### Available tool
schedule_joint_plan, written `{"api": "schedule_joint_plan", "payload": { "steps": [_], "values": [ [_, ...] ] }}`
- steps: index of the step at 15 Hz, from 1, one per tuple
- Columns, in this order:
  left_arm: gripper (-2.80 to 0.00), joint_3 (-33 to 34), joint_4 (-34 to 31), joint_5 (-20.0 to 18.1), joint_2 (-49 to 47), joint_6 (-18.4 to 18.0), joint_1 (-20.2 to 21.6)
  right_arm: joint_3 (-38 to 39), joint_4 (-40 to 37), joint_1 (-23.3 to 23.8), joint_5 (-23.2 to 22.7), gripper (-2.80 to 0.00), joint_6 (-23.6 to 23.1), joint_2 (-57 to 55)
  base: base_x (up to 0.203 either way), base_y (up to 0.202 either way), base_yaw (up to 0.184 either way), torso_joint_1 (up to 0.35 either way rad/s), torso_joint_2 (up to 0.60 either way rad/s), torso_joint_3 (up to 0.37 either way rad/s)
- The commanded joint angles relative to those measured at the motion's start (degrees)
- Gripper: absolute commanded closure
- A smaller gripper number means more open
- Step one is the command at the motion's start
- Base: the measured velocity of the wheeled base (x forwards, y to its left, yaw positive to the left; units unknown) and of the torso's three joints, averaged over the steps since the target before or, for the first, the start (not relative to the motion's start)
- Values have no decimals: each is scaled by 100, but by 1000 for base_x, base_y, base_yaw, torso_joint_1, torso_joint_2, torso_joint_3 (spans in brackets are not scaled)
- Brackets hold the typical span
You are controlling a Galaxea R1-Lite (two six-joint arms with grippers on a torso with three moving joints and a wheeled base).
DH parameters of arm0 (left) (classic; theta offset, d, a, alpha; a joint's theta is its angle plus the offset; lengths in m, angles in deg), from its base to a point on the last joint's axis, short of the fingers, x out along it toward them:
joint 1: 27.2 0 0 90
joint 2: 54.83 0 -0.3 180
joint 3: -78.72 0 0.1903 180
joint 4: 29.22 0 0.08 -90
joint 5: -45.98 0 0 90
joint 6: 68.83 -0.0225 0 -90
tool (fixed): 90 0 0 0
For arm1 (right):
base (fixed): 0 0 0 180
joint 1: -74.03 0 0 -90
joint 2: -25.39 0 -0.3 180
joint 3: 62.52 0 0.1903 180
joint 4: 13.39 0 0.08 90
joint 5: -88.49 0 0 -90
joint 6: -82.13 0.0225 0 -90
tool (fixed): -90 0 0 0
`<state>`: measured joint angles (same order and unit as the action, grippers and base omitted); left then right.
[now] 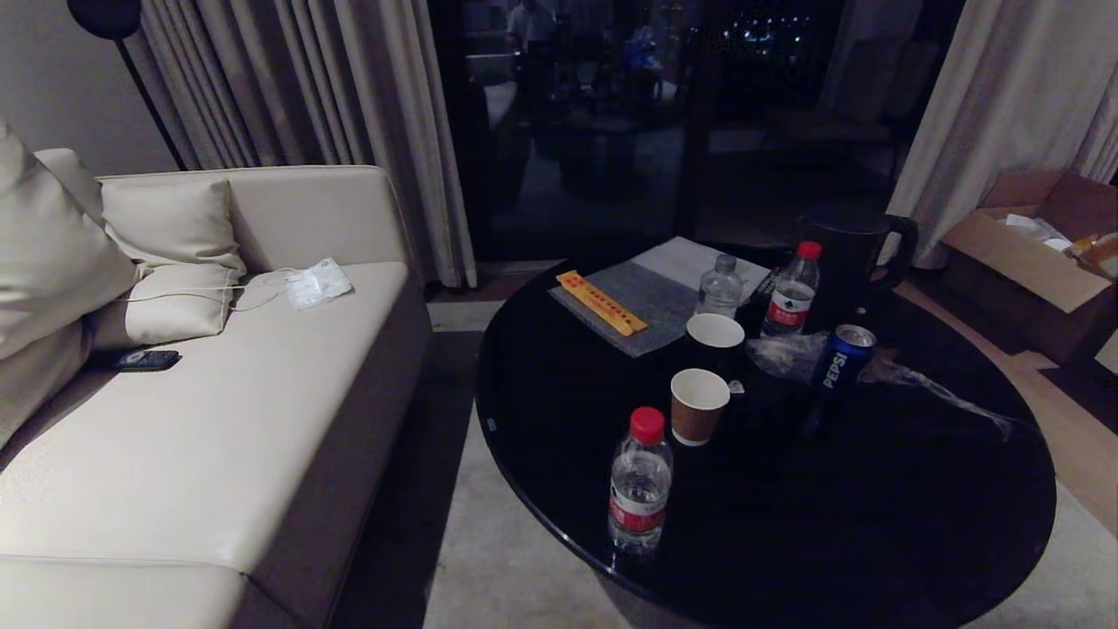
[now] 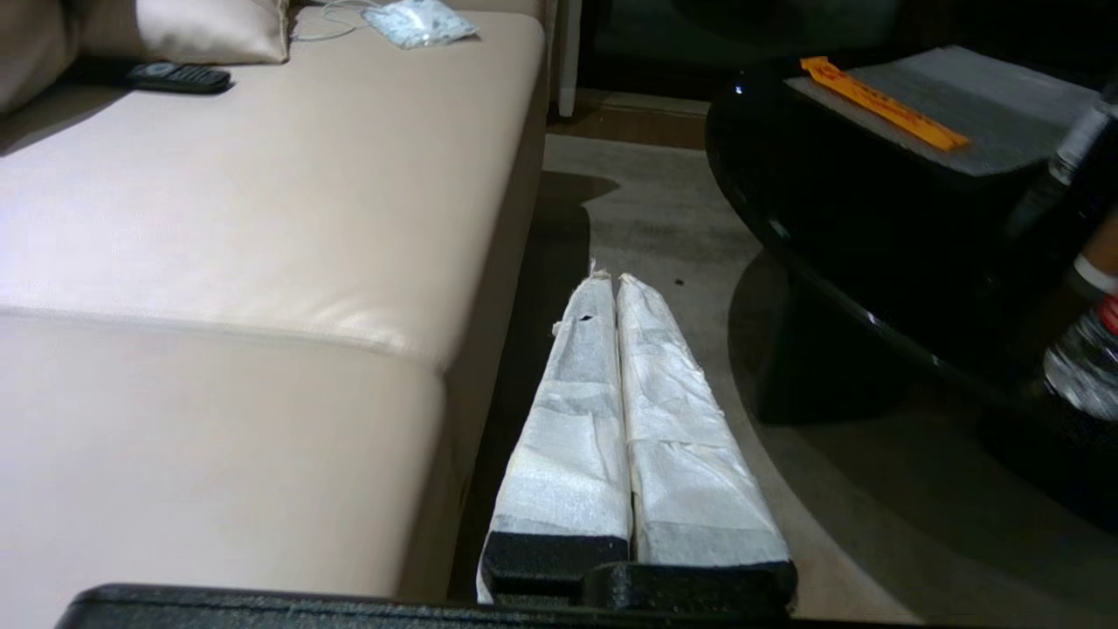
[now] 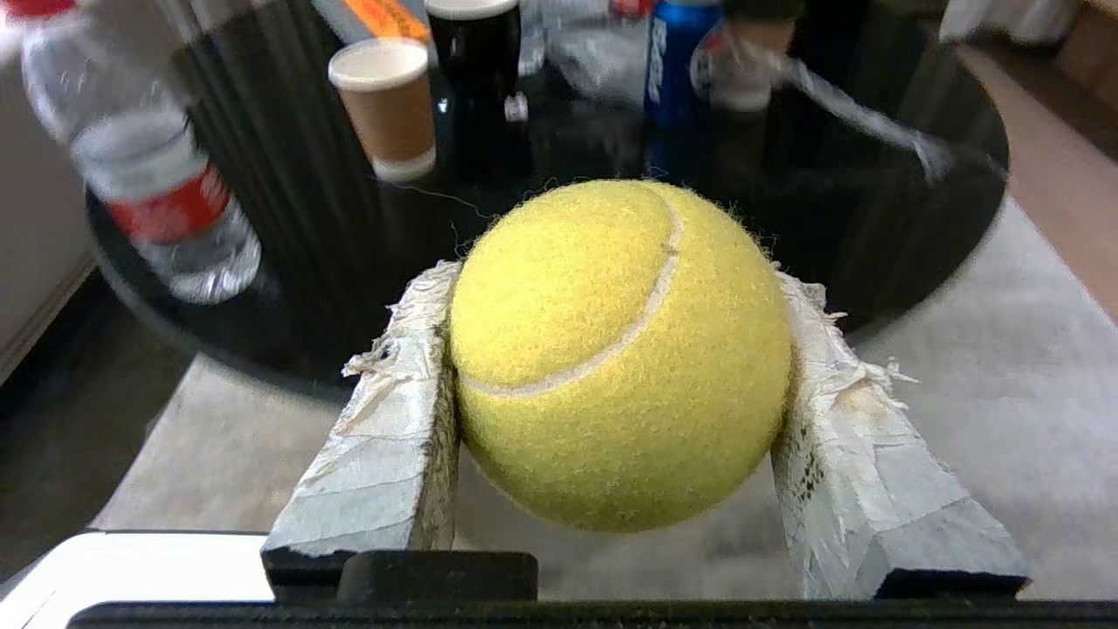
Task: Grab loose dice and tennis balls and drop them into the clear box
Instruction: Put the ball in the box
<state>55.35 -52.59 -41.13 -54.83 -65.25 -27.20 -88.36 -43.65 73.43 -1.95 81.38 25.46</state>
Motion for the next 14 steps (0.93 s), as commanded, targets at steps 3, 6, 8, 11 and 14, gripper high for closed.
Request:
{"api": "schedule_joint_plan", "payload": {
  "steps": [3,6,8,11,14],
  "values": [
    [0,9,0,10,-9,11,0,1,-5,-2,0,0,-5,-7,-183,0,-3,2,5,4],
    [0,9,0,10,-9,20,0,1,-5,-2,0,0,-5,-7,-183,0,-1,3,4,3],
    [0,9,0,1,-9,-7,0,-2,-5,-2,0,0,-5,-7,-178,0,0,2,2,3],
    [0,9,0,1,-9,2,0,1,-5,-2,0,0,-5,-7,-185,0,0,3,5,0],
    [0,9,0,10,-9,11,0,1,-5,-2,0,0,-14,-7,-183,0,1,2,5,2]
  ]
}}
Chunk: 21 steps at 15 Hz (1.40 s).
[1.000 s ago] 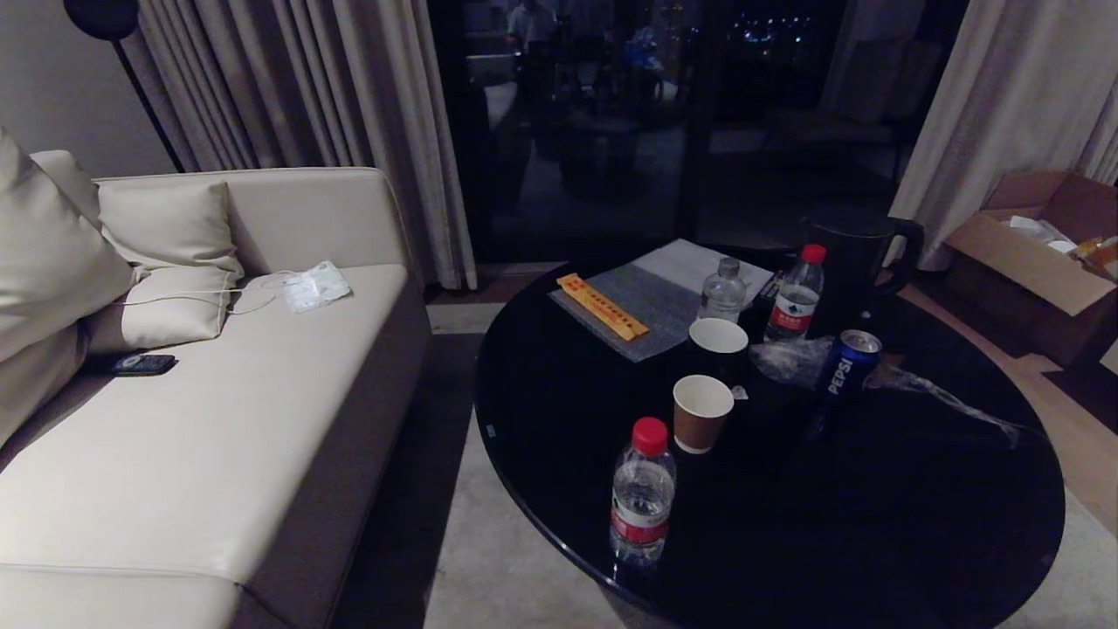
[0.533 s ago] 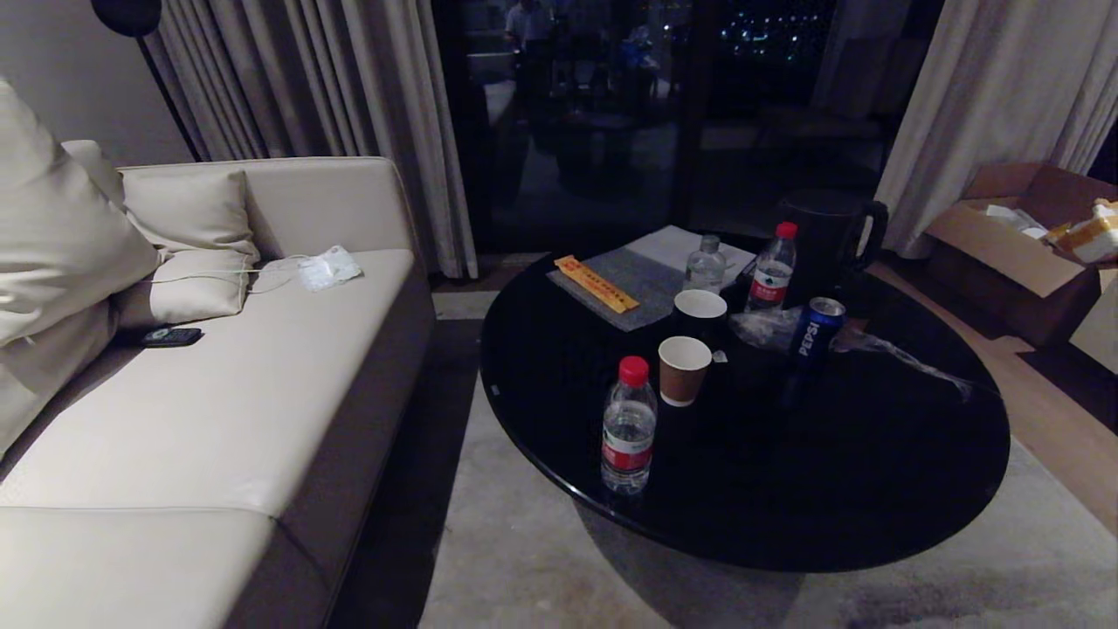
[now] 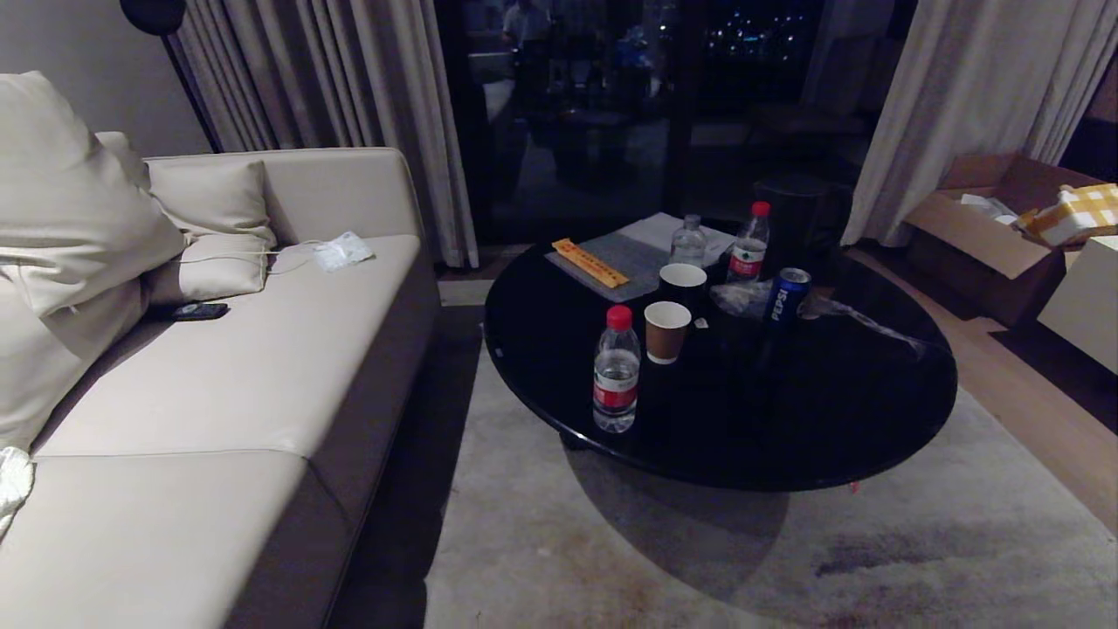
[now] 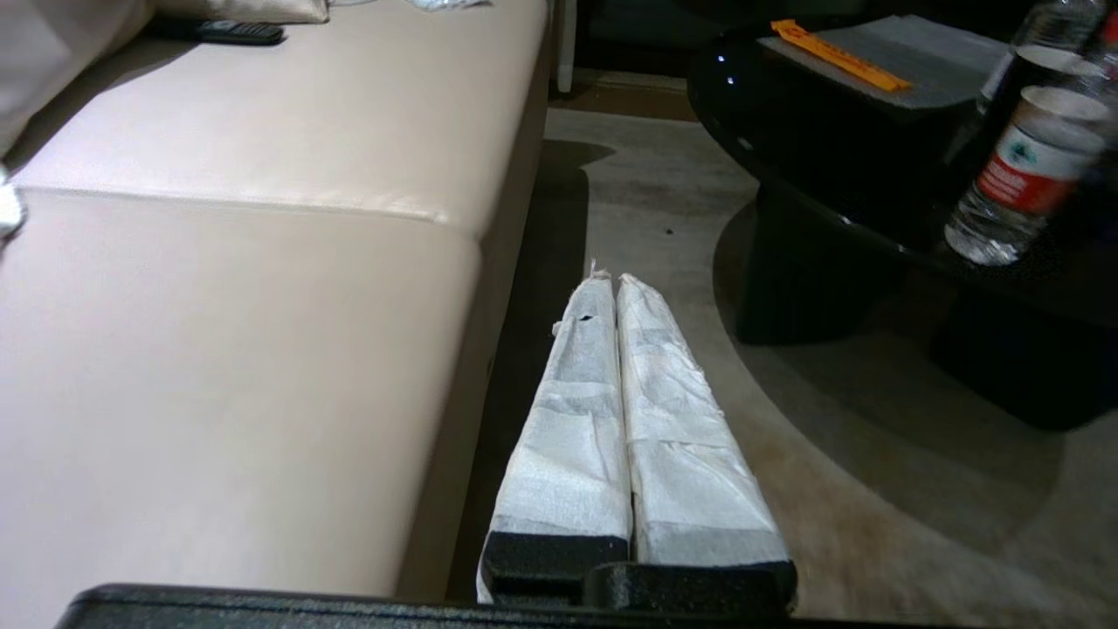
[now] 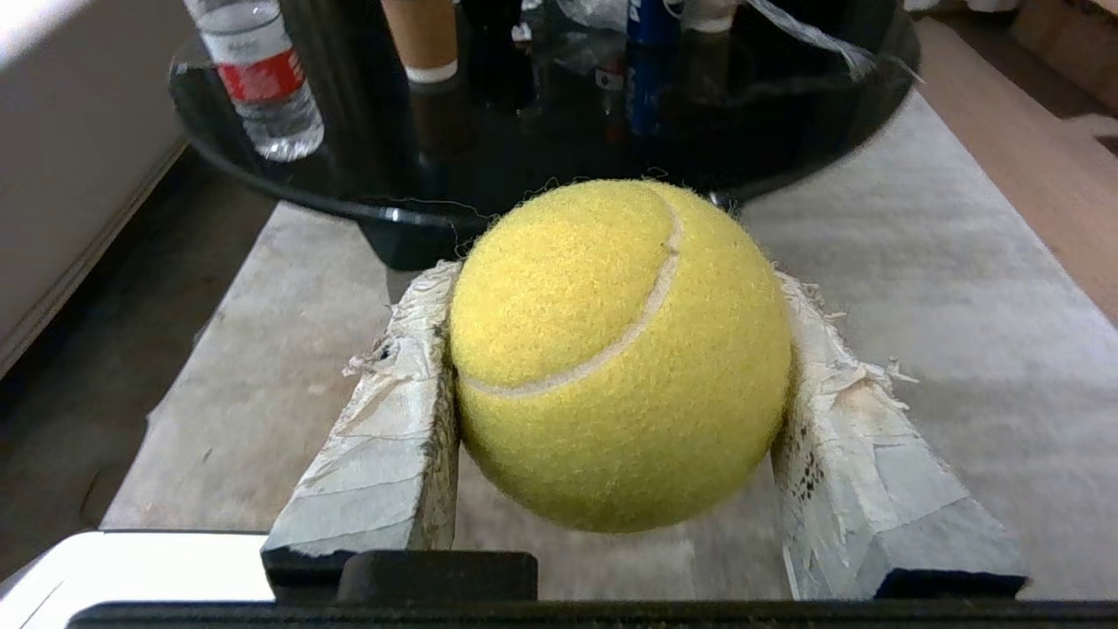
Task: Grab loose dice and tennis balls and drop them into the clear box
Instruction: Put the ball in the box
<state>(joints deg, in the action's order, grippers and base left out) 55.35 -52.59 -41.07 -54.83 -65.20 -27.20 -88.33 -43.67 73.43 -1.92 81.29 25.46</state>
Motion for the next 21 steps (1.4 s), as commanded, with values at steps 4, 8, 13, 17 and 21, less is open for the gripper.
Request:
{"api": "schedule_joint_plan", "payload": {
  "steps": [4,8,13,17,21],
  "values": [
    [0,9,0,4,-9,6,0,-1,-3,-2,-2,0,-4,-7,-183,0,-2,1,1,1],
    [0,9,0,4,-9,14,0,-1,-3,-2,-2,0,-13,-7,-182,0,0,2,2,3],
    [0,9,0,4,-9,15,0,-1,-3,-2,-2,0,3,-7,-185,0,-1,3,2,4],
    [0,9,0,4,-9,15,0,-1,-3,-2,-2,0,-4,-7,-186,0,0,4,1,1],
    [0,9,0,4,-9,6,0,-1,-3,-2,6,0,-4,-7,-181,0,-1,2,-1,3]
  ]
}}
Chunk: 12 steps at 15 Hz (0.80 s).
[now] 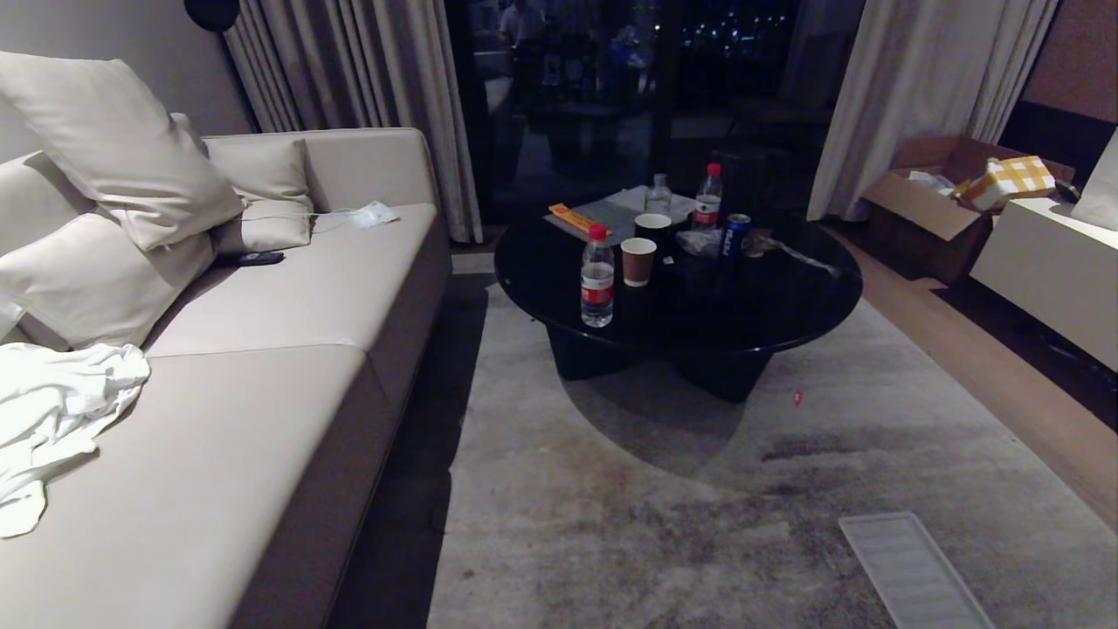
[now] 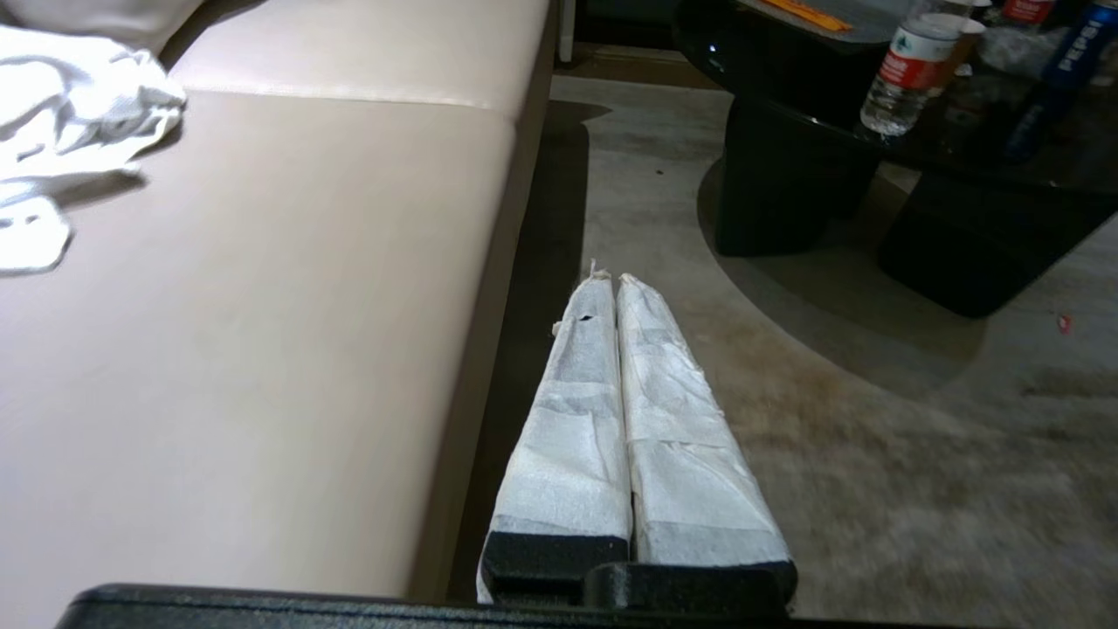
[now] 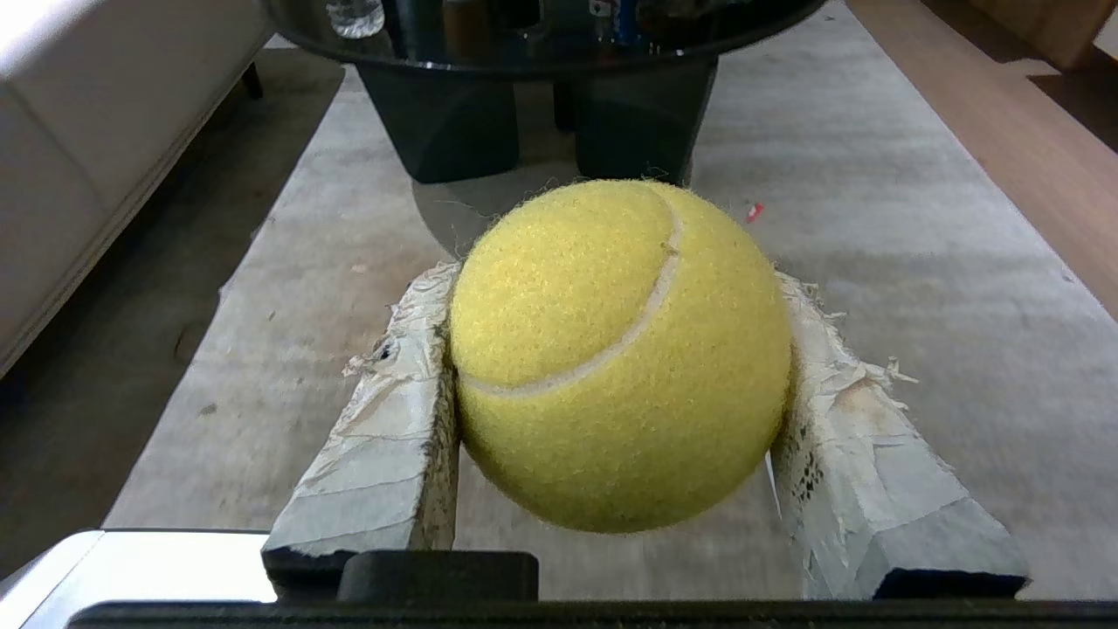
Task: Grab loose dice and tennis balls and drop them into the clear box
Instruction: Put the ball in the box
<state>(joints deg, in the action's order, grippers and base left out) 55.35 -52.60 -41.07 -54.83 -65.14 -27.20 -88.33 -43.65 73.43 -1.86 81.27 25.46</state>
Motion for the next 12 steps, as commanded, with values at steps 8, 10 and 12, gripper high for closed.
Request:
{"api": "schedule_joint_plan", "payload": {
  "steps": [8,10,12],
  "values": [
    [0,9,1,1,-9,-8,0,-1,-6,-2,-1,0,-3,-7,-123,0,-1,1,1,3],
    [0,9,1,4,-4,0,0,-1,-6,-2,-6,0,4,-7,0,0,0,0,0,0],
    [0,9,1,4,-9,0,0,-1,-5,-2,-9,0,6,-7,0,0,0,0,0,0]
  ]
}}
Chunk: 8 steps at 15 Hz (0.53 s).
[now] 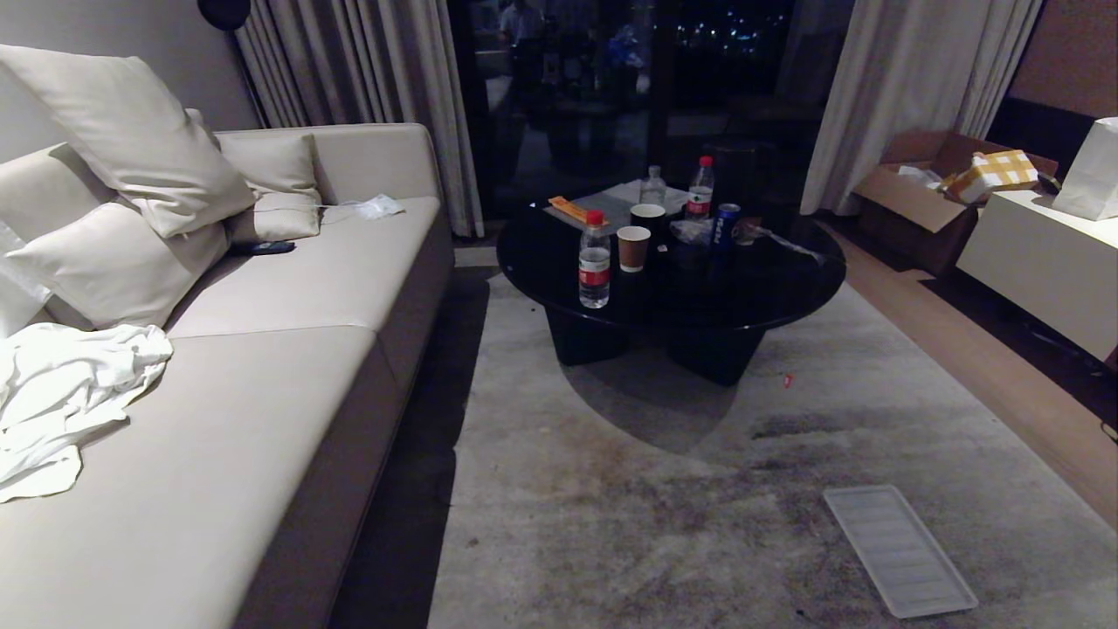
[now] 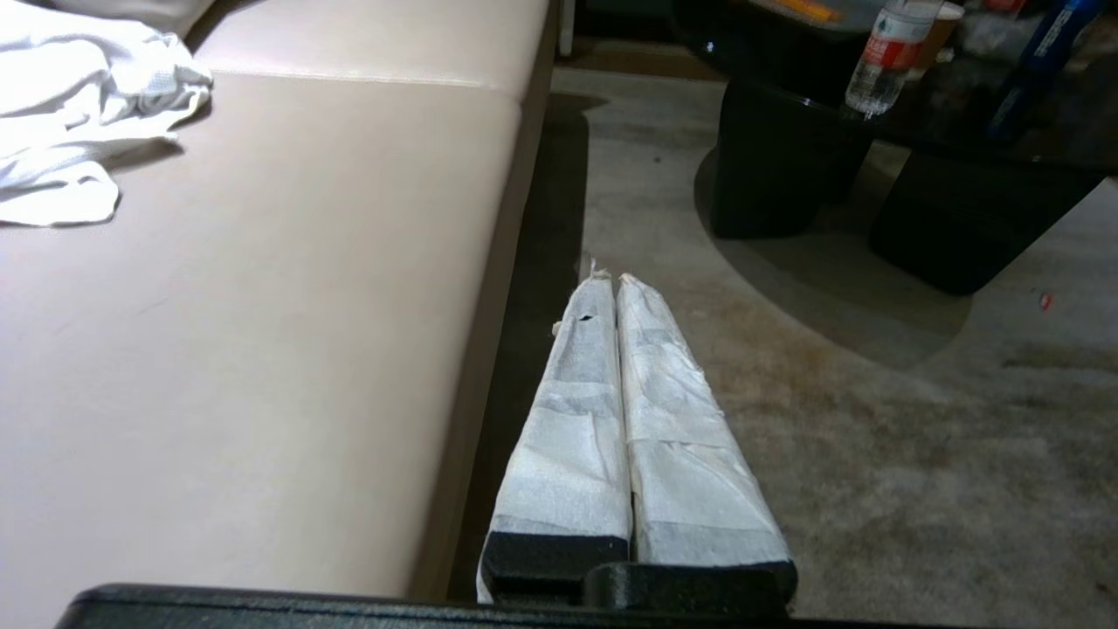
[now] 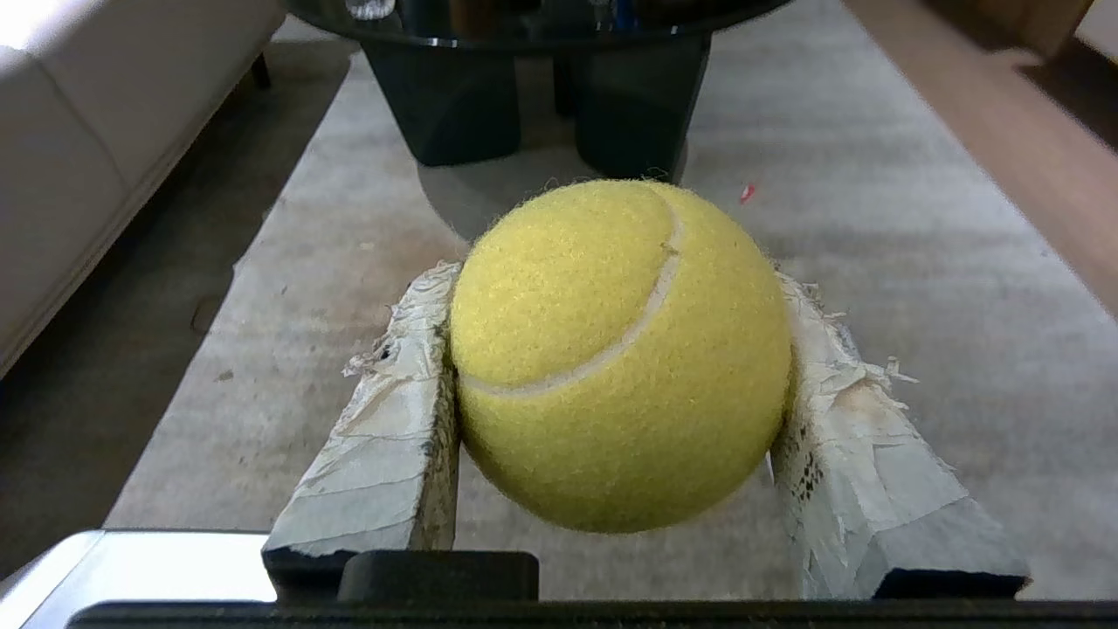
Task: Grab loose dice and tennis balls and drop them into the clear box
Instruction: Put the ball in the box
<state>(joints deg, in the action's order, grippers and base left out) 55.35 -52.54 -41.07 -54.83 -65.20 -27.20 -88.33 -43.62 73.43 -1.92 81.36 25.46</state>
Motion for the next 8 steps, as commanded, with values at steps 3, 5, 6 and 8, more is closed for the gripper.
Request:
{"api": "schedule_joint_plan", "payload": {
  "steps": [3,5,6,8],
  "values": [
    [0,9,-5,-4,-9,6,0,-1,-8,-2,-3,0,-2,-7,2,-1,-26,0,1,1],
    [0,9,-5,4,-9,6,0,-1,-8,-2,-3,0,-2,-7,4,8,-144,-1,0,2],
    [0,9,-5,4,-9,6,0,-1,-8,-2,-3,0,-2,-7,1,11,-166,2,4,1],
    [0,9,-5,4,-9,6,0,-1,-8,-2,-3,0,-3,-7,0,10,-164,3,-1,2]
  ]
}}
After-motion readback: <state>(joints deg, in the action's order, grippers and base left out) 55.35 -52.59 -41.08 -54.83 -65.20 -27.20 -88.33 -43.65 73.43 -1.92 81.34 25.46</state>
